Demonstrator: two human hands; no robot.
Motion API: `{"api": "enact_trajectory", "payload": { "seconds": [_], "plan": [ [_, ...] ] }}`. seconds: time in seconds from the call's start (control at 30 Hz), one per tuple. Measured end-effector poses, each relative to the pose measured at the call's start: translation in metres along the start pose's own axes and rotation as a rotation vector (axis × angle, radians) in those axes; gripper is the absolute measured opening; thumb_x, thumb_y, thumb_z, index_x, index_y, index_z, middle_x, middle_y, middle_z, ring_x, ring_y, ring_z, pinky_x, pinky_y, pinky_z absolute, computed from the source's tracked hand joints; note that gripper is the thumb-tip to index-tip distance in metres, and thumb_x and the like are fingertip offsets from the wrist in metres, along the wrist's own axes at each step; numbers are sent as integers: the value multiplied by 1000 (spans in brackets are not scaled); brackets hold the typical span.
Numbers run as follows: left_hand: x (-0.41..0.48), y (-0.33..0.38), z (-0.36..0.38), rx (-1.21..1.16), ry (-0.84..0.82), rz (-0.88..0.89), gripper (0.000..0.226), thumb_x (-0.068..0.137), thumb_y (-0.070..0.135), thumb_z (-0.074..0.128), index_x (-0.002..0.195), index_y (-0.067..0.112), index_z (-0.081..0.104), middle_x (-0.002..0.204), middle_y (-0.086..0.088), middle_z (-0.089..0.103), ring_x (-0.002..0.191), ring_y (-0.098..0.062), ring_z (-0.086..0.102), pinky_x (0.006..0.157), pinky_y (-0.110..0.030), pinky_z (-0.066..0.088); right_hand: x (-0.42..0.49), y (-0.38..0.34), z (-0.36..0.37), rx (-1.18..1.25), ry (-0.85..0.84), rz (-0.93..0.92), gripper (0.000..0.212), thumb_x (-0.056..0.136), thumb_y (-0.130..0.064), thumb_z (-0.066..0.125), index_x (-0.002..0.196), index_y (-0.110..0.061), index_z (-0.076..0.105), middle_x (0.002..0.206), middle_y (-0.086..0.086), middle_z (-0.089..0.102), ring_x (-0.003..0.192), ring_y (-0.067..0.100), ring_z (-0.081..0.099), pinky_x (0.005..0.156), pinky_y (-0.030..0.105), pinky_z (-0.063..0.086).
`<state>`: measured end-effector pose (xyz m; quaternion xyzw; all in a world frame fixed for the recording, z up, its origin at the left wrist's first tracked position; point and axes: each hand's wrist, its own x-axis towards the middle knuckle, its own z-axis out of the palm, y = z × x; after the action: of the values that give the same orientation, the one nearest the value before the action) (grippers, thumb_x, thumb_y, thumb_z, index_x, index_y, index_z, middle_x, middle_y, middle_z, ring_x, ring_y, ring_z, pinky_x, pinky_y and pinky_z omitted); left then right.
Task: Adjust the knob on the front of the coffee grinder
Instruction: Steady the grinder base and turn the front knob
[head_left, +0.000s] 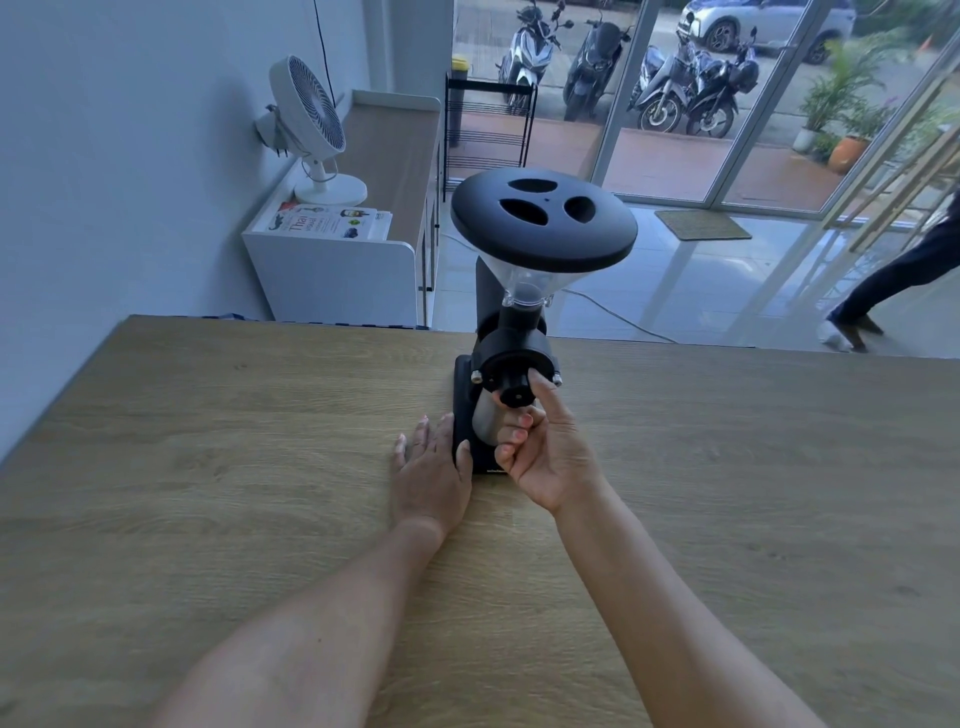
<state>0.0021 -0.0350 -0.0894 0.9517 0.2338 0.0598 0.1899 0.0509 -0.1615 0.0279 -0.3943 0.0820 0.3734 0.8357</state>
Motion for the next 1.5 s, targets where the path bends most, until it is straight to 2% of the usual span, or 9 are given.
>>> {"api": "enact_trajectory", "payload": {
  "seconds": [0.3,0.47,1.23,1.5],
  "plan": [
    [-2,1,-3,6,3,-4,57,101,45,14,154,23,15,159,-2,24,148,-12,7,121,-41,3,-1,0,2,-25,31,-23,54,74,-46,76,110,-9,59,52,-8,43,44,4,42,48,19,37],
    [-2,2,-4,2,1,-4,56,102,44,15,154,22,15,159,-2,24,148,-12,7,121,-40,2,-2,-1,2,-19,38,-28,61,72,-46,76,117,-11,54,52,-8,43,44,4,41,48,19,36],
    [-6,7,-13,-1,-19,-9,55,103,42,16,154,22,13,160,-3,20,148,-13,6,121,-40,1,-1,0,0,-59,48,-45,63,72,-48,78,117,-10,54,53,-8,43,44,5,41,46,20,37],
    [-7,7,-14,-3,-37,0,55,103,42,14,154,22,11,161,-3,17,148,-13,4,121,-40,0,-7,-4,1,-132,61,-25,53,80,-49,72,112,-9,57,54,-6,42,46,8,41,46,22,37]
  ]
}}
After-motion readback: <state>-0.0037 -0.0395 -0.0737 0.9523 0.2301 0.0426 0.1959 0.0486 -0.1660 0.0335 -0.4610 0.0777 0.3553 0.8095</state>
